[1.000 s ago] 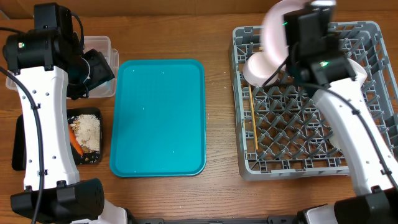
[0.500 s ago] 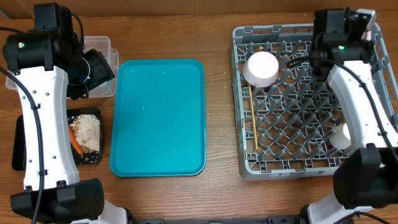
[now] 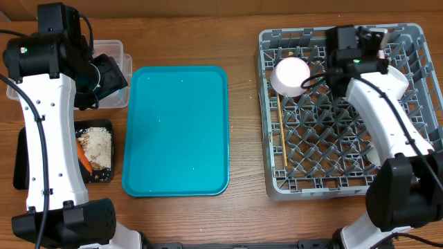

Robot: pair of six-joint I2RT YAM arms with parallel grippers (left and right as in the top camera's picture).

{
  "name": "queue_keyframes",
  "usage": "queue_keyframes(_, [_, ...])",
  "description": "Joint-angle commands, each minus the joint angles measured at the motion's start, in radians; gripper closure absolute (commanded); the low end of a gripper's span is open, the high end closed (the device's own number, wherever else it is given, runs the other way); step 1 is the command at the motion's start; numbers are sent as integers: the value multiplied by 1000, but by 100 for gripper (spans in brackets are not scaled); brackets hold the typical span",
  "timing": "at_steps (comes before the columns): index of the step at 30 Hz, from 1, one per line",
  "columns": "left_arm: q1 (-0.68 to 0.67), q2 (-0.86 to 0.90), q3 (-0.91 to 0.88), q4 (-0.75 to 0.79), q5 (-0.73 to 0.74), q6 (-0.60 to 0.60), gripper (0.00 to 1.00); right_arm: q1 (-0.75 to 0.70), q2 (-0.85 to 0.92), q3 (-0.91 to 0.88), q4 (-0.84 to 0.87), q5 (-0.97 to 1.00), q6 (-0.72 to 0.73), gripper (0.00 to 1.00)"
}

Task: Sort waste into correct bins and load items into the dishwasher
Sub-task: 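Carry the plate right over the dish rack, then lower the plate upright into the rack slots and release it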

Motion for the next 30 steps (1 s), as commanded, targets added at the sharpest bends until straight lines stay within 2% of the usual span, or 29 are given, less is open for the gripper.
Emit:
queue_keyframes(1, [-7, 3, 13, 2, -6, 13, 35, 81, -6, -1, -18, -15, 20, 96])
queue_keyframes(2, [-7, 3, 13, 1, -6, 13, 35, 114, -6, -1, -51, -27, 20, 95])
queue_keyframes(3, [-7, 3, 13, 2, -6, 13, 35, 129, -6, -1, -67, -31, 20, 84])
queue_keyframes(5, [-7, 3, 13, 1, -6, 13, 35, 175, -6, -1, -122, -31, 24, 49])
queue_keyframes(8, [-7, 3, 13, 1, -6, 14, 35, 203, -7, -1, -168, -31, 56, 44])
queue_keyframes(10, [-7, 3, 13, 1, -6, 20, 35, 203, -17, -1, -198, -31, 110, 43])
queue_keyframes(13, [-7, 3, 13, 1, -6, 21, 35, 203, -63, -1, -232, -31, 182, 44])
queue_keyframes(16, [-7, 3, 13, 0, -6, 21, 35, 200, -127, 2, -224, -35, 182, 45])
queue_keyframes(18, [-7, 3, 13, -2, -6, 21, 35, 182, -176, 9, -207, -55, 181, 52])
queue_keyframes(21, [-8, 3, 13, -3, -6, 21, 35, 94, -246, 16, -165, -149, 180, 82])
queue_keyframes(23, [-7, 3, 13, -3, -6, 21, 35, 25, -269, 18, -147, -240, 176, 92])
queue_keyframes(24, [-7, 3, 13, -5, -6, 21, 35, -69, -281, 18, -126, -352, 168, 96])
queue_keyframes(28, [-7, 3, 13, -5, -6, 21, 34, -277, -271, 18, -52, -668, 58, 96])
queue_keyframes(30, [-7, 3, 13, -5, -6, 21, 34, -355, -262, 18, -10, -763, 48, 96])
